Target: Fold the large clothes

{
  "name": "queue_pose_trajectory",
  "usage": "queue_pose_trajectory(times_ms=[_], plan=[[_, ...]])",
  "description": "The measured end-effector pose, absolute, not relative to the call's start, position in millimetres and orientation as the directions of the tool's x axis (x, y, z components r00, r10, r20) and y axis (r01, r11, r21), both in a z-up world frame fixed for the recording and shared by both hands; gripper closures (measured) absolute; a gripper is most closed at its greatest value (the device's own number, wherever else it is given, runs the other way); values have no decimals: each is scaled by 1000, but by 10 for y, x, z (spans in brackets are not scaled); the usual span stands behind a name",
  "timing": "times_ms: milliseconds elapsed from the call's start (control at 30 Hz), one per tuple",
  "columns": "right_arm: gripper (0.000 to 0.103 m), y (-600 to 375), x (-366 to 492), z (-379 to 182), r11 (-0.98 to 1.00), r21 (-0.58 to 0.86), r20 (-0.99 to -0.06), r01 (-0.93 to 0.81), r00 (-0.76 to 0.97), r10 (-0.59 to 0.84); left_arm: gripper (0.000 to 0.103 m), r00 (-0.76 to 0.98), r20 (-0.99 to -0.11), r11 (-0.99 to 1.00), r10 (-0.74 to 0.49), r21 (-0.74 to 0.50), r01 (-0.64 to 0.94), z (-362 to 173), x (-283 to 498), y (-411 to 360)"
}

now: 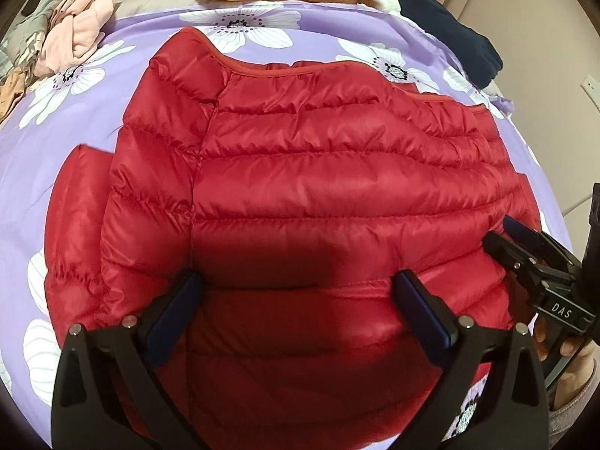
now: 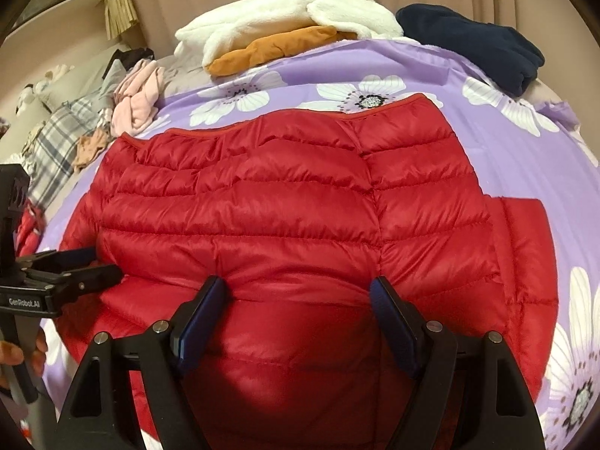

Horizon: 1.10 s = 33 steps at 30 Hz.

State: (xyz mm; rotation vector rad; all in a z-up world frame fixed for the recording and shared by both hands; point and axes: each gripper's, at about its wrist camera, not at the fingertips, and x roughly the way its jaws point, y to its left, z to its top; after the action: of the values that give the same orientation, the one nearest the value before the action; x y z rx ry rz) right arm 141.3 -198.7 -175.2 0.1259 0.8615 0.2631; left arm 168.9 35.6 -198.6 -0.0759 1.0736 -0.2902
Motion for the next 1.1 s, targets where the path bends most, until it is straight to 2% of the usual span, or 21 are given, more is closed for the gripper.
queue_pose_trajectory(times_ms=[300,400,500,567,667,833,1100], plan=[[24,-2019,1347,-1725,953,232,-730,-196,612,304,1,440,-853,956,-282,-213,200,-1965,1560,380],[24,-2032,1369,-1671,953,253,-740,-166,602,301,4,449,-847,958,-284,-229,174,-1902,1562,407],[24,-2104,1224,-1516,951,274,-688,-144,661,299,5,505,-808,953,-303,-248,176,-1734,1450,470],[24,-2174,1139,-1445,953,267,-659,-143,695,288,4,549,-790,962,-272,-201,188,-1650,1385,499],[24,-2336,1159,-1467,964,250,-679,-92,694,242,4,551,-805,974,-221,-155,164,-1691,1428,578],[24,-2594,1220,-1764,936,353,-719,0,640,271,1,468,-842,963,-269,-238,127,-1999,1578,695],[22,-2461,1159,-1695,958,285,-731,1,647,217,1,472,-838,961,-275,-252,113,-1914,1546,700]])
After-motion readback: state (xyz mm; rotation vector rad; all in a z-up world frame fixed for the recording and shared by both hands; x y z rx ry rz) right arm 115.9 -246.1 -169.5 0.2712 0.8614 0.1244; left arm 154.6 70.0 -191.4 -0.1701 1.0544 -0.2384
